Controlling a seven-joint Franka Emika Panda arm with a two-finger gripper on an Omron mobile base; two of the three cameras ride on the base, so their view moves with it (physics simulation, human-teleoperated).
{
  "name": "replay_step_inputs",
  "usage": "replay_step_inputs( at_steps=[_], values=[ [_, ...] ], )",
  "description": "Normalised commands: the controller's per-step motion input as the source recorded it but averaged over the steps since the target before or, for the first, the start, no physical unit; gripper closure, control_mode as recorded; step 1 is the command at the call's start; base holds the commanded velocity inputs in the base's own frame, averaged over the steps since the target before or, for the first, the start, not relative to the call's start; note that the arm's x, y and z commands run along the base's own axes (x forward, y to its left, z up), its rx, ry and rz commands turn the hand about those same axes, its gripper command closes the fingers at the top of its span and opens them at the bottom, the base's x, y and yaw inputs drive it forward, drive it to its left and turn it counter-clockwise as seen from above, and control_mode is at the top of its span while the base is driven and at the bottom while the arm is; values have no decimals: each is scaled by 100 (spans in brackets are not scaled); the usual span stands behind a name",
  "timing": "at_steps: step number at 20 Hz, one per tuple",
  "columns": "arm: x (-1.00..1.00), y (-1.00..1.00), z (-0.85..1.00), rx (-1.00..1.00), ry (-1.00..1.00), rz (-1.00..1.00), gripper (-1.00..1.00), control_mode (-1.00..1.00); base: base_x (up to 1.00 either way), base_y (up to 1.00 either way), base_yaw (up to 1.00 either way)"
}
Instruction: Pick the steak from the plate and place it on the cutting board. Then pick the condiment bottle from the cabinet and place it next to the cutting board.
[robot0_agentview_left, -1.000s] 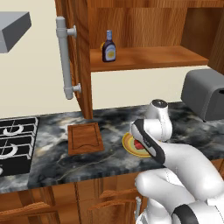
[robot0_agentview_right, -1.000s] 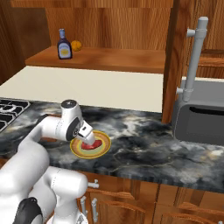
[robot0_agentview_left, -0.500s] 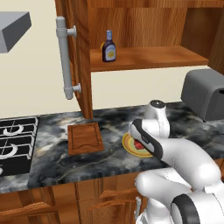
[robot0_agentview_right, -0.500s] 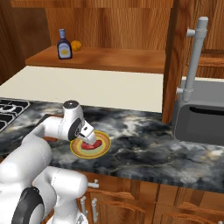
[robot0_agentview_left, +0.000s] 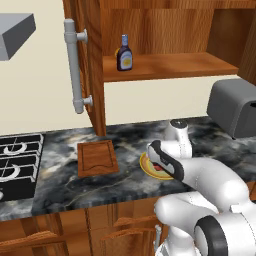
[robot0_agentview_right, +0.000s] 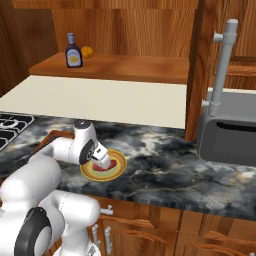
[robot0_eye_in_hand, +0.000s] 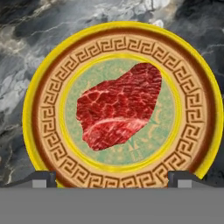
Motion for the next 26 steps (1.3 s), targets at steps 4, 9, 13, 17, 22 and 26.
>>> replay_step_inputs(
  at_steps=[4, 9, 13, 17, 22, 26],
  values=[
    [11, 0, -16, 0, 0, 0, -100, -100, 0, 0, 0],
    [15, 0, -13, 0, 0, 0, -100, -100, 0, 0, 0],
    [15, 0, -14, 0, 0, 0, -100, -100, 0, 0, 0],
    [14, 0, -14, 0, 0, 0, -100, -100, 0, 0, 0],
    [8, 0, -13, 0, 0, 0, -100, -100, 0, 0, 0],
    [4, 0, -11, 0, 0, 0, -100, -100, 0, 0, 0]
  ],
)
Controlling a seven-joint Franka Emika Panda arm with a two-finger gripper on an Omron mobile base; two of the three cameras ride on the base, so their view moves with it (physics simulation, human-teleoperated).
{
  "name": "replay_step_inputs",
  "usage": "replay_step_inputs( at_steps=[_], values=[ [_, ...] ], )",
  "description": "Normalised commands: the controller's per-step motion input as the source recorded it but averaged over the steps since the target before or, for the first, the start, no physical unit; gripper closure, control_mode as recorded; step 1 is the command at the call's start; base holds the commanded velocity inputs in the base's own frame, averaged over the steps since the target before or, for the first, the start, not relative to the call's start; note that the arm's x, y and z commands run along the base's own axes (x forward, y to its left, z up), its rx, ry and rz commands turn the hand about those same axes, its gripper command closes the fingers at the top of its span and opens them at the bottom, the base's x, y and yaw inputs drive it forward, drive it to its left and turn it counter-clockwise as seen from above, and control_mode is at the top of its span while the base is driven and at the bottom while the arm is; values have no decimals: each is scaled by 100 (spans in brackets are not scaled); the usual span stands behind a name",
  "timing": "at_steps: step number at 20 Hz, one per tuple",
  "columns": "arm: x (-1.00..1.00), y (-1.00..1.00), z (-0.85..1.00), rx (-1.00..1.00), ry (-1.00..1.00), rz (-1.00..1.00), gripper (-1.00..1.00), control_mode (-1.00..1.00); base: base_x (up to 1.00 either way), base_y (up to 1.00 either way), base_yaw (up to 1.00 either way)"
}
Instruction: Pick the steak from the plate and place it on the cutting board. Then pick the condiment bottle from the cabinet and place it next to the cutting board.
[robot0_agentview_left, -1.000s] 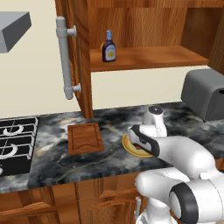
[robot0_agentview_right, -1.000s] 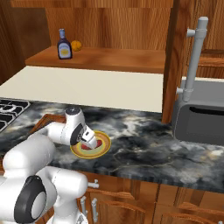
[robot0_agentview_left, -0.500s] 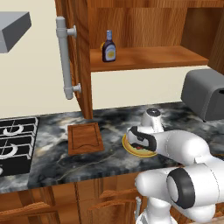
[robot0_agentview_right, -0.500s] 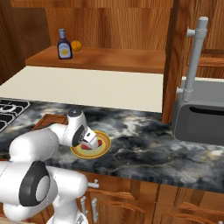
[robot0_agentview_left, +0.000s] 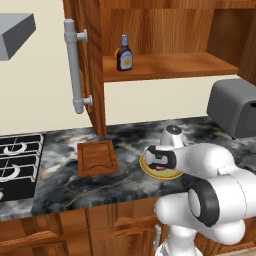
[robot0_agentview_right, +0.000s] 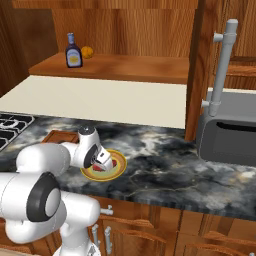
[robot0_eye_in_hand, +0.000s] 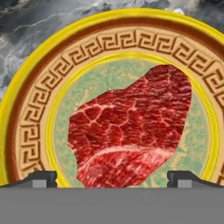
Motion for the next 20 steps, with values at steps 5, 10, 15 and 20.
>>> replay_step_inputs(
  at_steps=[5, 10, 15, 20],
  values=[
    [2, 0, -11, 0, 0, 0, -100, -100, 0, 0, 0],
    [10, 0, -12, 0, -1, 0, -100, -100, 0, 0, 0],
    [15, 0, -10, 0, -3, 0, -100, -100, 0, 0, 0],
    [12, 0, -8, 0, -2, 0, -100, -100, 0, 0, 0]
  ],
)
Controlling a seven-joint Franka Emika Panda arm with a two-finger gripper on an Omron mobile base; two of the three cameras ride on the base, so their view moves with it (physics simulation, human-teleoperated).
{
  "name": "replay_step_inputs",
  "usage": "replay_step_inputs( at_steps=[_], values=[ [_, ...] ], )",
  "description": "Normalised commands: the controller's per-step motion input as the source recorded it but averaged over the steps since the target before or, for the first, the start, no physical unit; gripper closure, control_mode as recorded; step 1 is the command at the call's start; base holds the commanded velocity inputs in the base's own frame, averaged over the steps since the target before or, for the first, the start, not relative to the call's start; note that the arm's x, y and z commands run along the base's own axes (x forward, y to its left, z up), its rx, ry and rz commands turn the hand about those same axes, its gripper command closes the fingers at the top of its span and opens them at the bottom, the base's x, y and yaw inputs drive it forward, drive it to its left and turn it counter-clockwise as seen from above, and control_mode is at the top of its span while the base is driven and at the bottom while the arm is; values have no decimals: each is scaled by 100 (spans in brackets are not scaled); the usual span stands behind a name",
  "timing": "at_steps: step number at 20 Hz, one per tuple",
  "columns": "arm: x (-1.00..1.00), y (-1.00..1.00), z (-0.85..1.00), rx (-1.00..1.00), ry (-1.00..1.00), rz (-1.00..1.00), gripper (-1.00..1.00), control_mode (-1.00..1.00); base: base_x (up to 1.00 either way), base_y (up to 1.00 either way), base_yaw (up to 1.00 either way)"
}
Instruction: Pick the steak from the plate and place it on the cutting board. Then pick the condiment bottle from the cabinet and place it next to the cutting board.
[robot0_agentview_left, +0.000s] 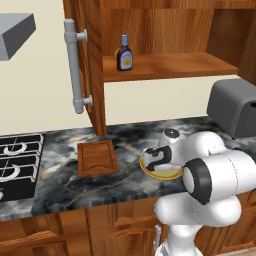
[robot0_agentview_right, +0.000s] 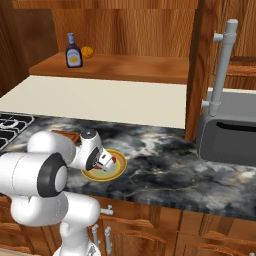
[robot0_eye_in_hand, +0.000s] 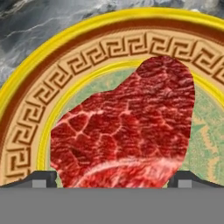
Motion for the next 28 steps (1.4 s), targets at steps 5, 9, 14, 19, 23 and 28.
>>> replay_step_inputs(
  at_steps=[5, 9, 14, 19, 23, 28],
  values=[
    [5, 0, -8, 0, 0, 0, -100, -100, 0, 0, 0],
    [1, 0, -13, 0, 0, 0, -100, -100, 0, 0, 0],
    [0, 0, -23, 0, 0, 0, 100, -100, 0, 0, 0],
    [0, 0, -7, 0, 0, 0, 100, -100, 0, 0, 0],
    [0, 0, 0, 0, 0, 0, 100, -100, 0, 0, 0],
    [0, 0, 4, 0, -2, 0, 100, -100, 0, 0, 0]
  ],
)
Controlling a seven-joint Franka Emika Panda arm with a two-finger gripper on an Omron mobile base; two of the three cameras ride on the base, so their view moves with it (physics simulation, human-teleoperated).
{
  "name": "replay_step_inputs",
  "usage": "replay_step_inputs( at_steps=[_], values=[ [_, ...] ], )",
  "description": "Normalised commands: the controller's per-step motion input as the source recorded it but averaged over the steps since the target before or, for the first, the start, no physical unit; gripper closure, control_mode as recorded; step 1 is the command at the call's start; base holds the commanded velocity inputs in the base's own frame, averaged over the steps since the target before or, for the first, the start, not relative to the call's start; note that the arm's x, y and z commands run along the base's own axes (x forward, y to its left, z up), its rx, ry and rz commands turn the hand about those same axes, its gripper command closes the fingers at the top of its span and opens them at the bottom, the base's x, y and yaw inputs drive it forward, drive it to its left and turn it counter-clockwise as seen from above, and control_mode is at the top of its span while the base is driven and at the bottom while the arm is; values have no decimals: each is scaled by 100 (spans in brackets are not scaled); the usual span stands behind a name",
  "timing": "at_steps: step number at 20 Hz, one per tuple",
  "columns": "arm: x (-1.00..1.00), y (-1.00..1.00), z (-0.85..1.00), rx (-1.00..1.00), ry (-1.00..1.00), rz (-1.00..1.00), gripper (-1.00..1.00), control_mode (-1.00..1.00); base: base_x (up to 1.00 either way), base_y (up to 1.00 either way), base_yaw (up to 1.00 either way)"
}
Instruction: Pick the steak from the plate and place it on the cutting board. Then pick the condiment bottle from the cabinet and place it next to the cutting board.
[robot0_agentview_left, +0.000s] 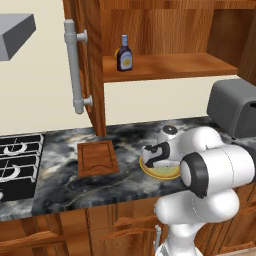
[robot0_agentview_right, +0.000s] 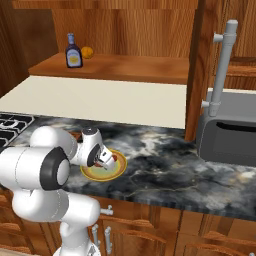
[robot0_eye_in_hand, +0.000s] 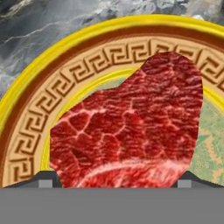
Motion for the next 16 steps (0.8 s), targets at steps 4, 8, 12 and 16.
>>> replay_step_inputs(
  at_steps=[4, 8, 12, 16],
  values=[
    [-2, 0, 11, 0, -8, 0, 100, -100, 0, 0, 0],
    [-8, 0, 16, 0, -10, 0, 100, -100, 0, 0, 0],
    [-4, 5, 14, 0, -7, 1, 100, -100, 0, 0, 0],
    [0, 14, 7, 0, 0, 3, 100, -100, 0, 0, 0]
  ],
)
